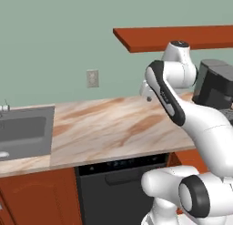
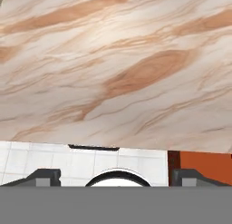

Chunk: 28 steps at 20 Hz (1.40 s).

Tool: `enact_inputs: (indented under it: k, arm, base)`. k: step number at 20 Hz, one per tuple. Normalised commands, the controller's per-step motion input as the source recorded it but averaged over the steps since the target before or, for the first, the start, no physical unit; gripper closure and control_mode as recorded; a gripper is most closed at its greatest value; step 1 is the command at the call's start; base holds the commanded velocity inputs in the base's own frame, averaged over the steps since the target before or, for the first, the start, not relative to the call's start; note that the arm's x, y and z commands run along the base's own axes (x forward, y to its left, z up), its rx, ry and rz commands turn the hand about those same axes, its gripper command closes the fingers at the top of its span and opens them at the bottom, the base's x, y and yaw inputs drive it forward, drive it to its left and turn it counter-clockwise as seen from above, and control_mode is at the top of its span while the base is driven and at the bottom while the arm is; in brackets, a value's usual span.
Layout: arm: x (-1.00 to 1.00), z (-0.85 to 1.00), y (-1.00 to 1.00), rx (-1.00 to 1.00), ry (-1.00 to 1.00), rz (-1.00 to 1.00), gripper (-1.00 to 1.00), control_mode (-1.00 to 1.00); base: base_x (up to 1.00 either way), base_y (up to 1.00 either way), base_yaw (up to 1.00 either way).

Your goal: Restock the sink supplies by placing the sponge and soap dispenser on the counter and next to the sink. Make sure the soap dispenser is upright.

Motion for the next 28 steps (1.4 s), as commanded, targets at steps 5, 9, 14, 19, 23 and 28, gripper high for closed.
enact_inputs:
  k: [5, 9, 14, 19, 23, 28]
  arm:
    - [0.00, 0.00, 0.00, 0.00, 0.00, 0.00, -1.00, 1.00]
    - [0.00, 0.00, 0.00, 0.00, 0.00, 0.00, -1.00, 1.00]
    - [0.00, 0.00, 0.00, 0.00, 0.00, 0.00, -1.00, 1.00]
    - [0.00, 0.00, 0.00, 0.00, 0.00, 0.00, -1.00, 1.00]
    - [0.00, 0.00, 0.00, 0.00, 0.00, 0.00, -1.00, 1.00]
    - [0.00, 0.00, 0.00, 0.00, 0.00, 0.00, -1.00, 1.00]
  base:
    - [-1.00, -0.11, -0.02]
    - [-0.89, -0.40, -0.05]
    - [-0.43, -0.76, -0.08]
    - [-0.04, -0.97, -0.06]
    - [0.01, -0.89, -0.07]
    - [0.24, -0.66, -0.02]
